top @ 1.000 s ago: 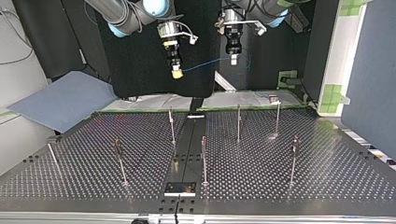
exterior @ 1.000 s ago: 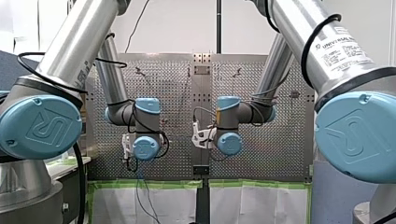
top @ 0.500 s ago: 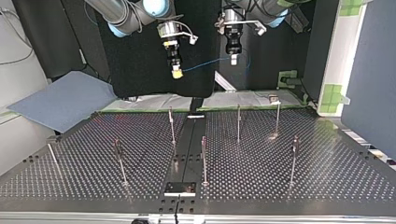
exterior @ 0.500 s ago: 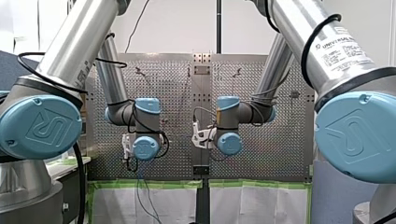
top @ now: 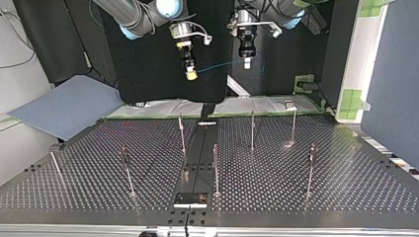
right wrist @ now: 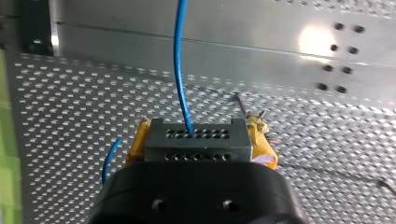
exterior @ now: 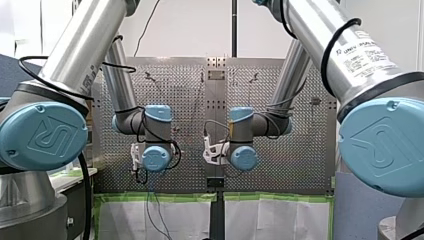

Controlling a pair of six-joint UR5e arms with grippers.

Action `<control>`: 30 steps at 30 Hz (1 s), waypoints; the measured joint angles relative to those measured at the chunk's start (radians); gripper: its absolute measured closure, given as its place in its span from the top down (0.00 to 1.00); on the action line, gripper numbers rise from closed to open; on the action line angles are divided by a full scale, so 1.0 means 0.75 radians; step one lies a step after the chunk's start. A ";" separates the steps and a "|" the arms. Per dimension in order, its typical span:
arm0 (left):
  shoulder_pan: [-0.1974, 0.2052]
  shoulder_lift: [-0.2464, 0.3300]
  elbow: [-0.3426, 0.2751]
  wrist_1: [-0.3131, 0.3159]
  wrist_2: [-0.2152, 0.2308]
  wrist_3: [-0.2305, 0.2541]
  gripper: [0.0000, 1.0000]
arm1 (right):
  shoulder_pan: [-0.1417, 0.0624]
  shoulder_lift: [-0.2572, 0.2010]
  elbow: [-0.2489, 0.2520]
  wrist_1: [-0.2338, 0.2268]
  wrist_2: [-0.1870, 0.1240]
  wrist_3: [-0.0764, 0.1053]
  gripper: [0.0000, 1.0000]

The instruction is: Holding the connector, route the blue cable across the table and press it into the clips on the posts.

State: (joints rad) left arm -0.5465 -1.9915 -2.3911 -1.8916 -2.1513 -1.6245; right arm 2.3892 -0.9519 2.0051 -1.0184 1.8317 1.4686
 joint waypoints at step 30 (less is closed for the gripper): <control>-0.098 -0.100 -0.010 0.002 -0.103 0.025 0.00 | 0.002 0.057 -0.001 0.002 0.000 0.000 0.00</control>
State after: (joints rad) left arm -0.6198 -2.0663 -2.3986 -1.8901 -2.2287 -1.6061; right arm 2.3907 -0.9092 2.0043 -1.0172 1.8317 1.4683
